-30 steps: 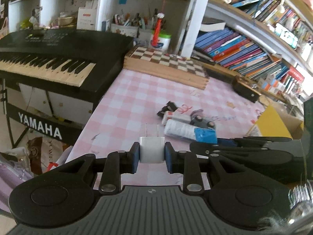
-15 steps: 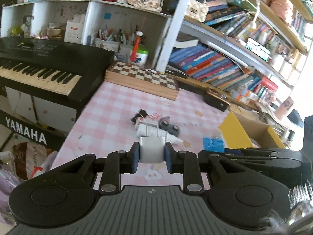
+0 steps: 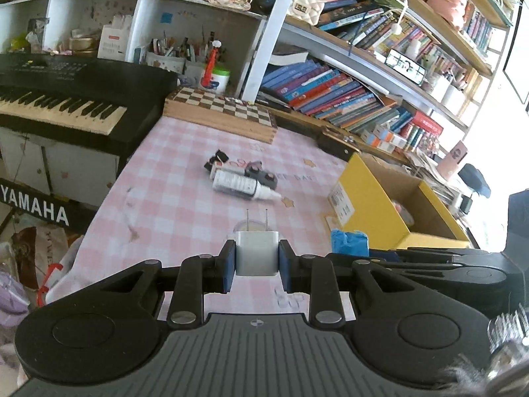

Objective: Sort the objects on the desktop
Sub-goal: 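Carry the white cube and blue cloth toward the yellow box with both tools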

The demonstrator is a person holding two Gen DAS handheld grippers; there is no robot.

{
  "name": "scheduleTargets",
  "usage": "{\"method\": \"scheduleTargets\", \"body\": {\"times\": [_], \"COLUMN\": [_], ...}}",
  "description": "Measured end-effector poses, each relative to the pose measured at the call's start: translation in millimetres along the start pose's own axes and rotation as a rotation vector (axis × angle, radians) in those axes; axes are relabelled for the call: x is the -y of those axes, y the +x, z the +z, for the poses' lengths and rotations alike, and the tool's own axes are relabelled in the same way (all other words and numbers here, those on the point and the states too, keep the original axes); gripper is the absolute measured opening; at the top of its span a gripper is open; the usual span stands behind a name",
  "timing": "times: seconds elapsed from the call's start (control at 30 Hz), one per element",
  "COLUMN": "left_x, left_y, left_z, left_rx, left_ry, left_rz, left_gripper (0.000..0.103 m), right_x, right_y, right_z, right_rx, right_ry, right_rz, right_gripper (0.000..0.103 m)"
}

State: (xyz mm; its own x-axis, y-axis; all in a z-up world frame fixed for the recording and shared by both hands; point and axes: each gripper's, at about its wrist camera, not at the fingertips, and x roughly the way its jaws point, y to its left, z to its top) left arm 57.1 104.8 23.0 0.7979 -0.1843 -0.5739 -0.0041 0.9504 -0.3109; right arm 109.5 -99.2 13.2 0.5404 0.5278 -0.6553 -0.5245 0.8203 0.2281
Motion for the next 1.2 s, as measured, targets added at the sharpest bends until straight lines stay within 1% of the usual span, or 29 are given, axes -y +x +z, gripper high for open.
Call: {"method": "scheduleTargets", "body": {"times": [0.13,0.37,0.57,0.9,1.07,1.2], "left_x": [3,17,27,49,66,78], "left_y": [-14,-36,-45,-41,-32,-24], "left_z": [-15,-39,-58,-69,-72,-72], "left_rx": [-0.017,-0.043,-0.086,-0.134,-0.163,-0.183], "left_ry": [0.016,0.089,0.131,0.177,0.224,0.259], "left_rz": [-0.013,-0.077,-0.133,-0.248,-0.306,-0.337], "left_gripper": [0.024,0.025,0.024,0.024,0.024,0.024], "right_x": [-9,-17,-20,-13,-4,6], "right_y": [-16,-43,-65,-94,-106,-113], "right_z": [-20,-53,-79,-105,-117,-123], "right_rx": [-0.001,0.006,0.021,0.023,0.034,0.046], "right_ry": [0.013,0.068,0.130,0.214,0.264,0.309], "right_rz": [-0.020,-0.056,-0.108,-0.215,-0.265,-0.297], "right_gripper": [0.028,0.028,0.028,0.028,0.028,0.028]}}
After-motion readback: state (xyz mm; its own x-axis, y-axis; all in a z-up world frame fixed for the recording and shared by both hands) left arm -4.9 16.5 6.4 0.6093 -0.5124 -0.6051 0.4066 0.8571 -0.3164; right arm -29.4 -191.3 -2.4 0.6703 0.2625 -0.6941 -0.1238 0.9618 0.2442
